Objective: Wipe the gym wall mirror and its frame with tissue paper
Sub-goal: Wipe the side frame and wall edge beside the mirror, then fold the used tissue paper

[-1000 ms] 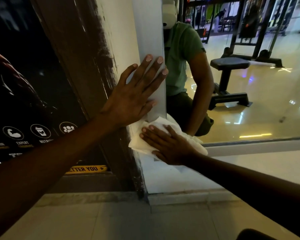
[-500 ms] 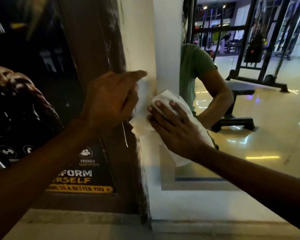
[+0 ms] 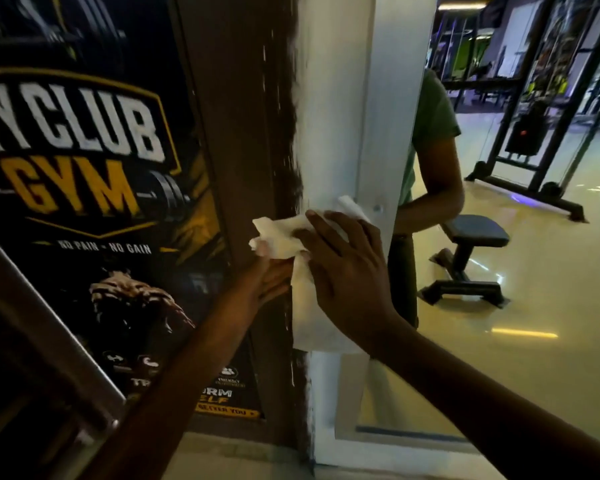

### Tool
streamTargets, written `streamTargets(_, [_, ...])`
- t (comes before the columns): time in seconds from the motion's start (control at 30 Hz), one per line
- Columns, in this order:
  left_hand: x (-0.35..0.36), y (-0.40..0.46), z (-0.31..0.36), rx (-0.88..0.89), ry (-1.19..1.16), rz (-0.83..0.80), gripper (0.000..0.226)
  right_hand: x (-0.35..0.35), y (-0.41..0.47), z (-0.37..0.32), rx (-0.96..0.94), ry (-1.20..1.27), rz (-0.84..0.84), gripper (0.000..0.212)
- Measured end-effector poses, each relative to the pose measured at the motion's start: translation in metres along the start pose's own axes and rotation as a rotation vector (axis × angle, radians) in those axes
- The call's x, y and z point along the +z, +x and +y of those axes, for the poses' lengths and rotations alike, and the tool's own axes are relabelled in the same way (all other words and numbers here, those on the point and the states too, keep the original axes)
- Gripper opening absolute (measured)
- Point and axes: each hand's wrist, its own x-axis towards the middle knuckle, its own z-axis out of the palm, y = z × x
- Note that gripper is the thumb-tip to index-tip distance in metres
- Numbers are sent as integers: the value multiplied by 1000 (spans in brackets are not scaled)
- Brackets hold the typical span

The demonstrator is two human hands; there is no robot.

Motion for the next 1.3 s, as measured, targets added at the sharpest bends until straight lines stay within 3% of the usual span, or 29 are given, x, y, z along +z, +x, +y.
streamTargets(0.17, [29, -23, 63, -81, -220, 85, 32, -58, 61, -11, 40, 148, -401, 52])
streamTargets(0.23, [41, -34, 80, -106, -246, 134, 20, -87, 76, -9, 114, 308, -600, 55])
streamTargets(0.3, [53, -45, 92, -147, -216, 151, 19, -119, 81, -2, 242, 487, -694, 59])
streamTargets(0.37, [66, -52, 103, -135, -228, 146, 23, -148, 79, 9, 413, 554, -623, 64])
streamTargets(0.43, [84, -58, 113, -123, -235, 168, 24, -174, 66, 24, 653, 614, -502, 55])
streamTargets(0.5, [105, -65, 117, -128, -228, 179, 25, -188, 49, 41, 955, 844, -542, 39])
streamTargets(0.57, [134, -70, 115, -142, -191, 207, 23, -205, 28, 65, 1149, 1180, -638, 52])
streamTargets(0.63, [167, -73, 107, -166, -111, 274, 18, -224, 10, 90, 1208, 1363, -627, 61])
streamTargets(0.73, [215, -76, 89, -251, 94, 412, 6, -251, -9, 129, 1273, 1300, -610, 51])
streamTargets(0.8, [254, -81, 77, -275, 129, 500, 9, -273, -27, 158, 1296, 1263, -673, 56])
streamTargets(0.9, [306, -90, 66, -290, 197, 567, 35, -312, -49, 190, 1282, 1241, -765, 72])
streamTargets(0.97, [338, -98, 68, -262, 296, 594, 50, -337, -60, 210, 1174, 1173, -863, 86])
streamTargets(1.07, [374, -114, 81, -168, 373, 507, 74, -364, -69, 238, 948, 1052, -944, 96])
streamTargets(1.17, [405, -136, 91, -129, 487, 330, 80, -389, -79, 255, 742, 904, -827, 77])
streamTargets(1.3, [435, -162, 95, -76, 606, 284, 60, -421, -96, 268, 589, 680, -678, 38])
